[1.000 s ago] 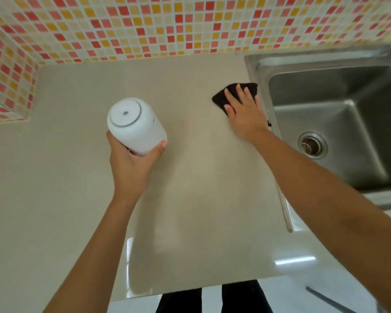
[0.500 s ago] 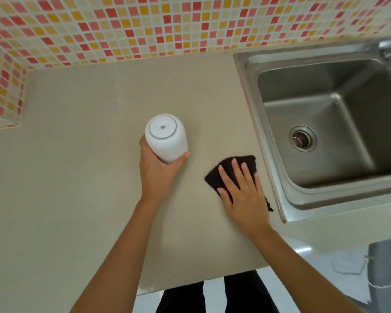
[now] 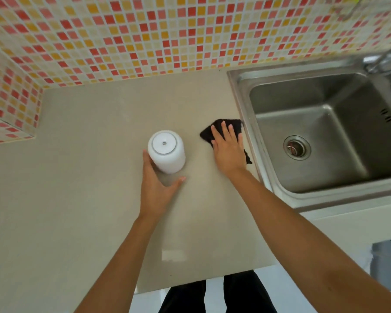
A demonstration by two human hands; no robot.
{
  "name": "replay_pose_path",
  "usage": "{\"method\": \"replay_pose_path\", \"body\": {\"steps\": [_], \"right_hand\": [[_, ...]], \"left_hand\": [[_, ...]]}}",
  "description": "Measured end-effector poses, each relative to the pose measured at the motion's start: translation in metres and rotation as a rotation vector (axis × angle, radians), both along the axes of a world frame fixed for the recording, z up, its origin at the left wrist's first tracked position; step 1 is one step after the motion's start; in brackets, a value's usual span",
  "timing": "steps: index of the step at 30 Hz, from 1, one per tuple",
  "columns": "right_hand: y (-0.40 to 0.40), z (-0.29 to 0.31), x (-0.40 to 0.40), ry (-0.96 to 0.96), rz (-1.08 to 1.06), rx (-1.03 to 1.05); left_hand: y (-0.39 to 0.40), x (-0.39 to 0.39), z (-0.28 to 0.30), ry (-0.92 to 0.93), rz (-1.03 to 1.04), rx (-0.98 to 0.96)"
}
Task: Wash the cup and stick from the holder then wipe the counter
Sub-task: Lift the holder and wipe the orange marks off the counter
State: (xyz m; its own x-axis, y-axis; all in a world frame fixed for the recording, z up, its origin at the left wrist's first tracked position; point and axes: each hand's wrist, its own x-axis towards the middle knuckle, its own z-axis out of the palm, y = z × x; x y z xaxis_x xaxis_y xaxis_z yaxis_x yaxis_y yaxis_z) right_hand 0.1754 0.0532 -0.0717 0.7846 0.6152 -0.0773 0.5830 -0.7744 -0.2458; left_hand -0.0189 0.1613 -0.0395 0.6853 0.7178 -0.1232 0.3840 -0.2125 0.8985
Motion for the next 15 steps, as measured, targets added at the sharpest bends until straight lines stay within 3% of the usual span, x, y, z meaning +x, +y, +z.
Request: {"method": "replay_pose_path", "body": {"steps": [3, 6, 10, 15], "right_hand": [[-0.018, 0.0, -0.017, -0.016, 0.029, 0.044], [-0.037, -0.001, -0.035, -0.011, 0.049, 0.091], [-0.059, 0.004, -0.047, 0.062, 0.063, 0.229], [-0.088, 0.035, -0.022, 0.298, -0.083, 0.523]], "left_hand": [[-0.027, -0.027, 0.003, 0.111, 0.098, 0.017], [-0.058, -0.049, 0.005, 0.02, 0.188, 0.172], [-0.082, -0.037, 0.011, -0.062, -0.053, 0.352], [-0.087, 0.048, 0.029, -0.023, -0.139, 0.205]]}}
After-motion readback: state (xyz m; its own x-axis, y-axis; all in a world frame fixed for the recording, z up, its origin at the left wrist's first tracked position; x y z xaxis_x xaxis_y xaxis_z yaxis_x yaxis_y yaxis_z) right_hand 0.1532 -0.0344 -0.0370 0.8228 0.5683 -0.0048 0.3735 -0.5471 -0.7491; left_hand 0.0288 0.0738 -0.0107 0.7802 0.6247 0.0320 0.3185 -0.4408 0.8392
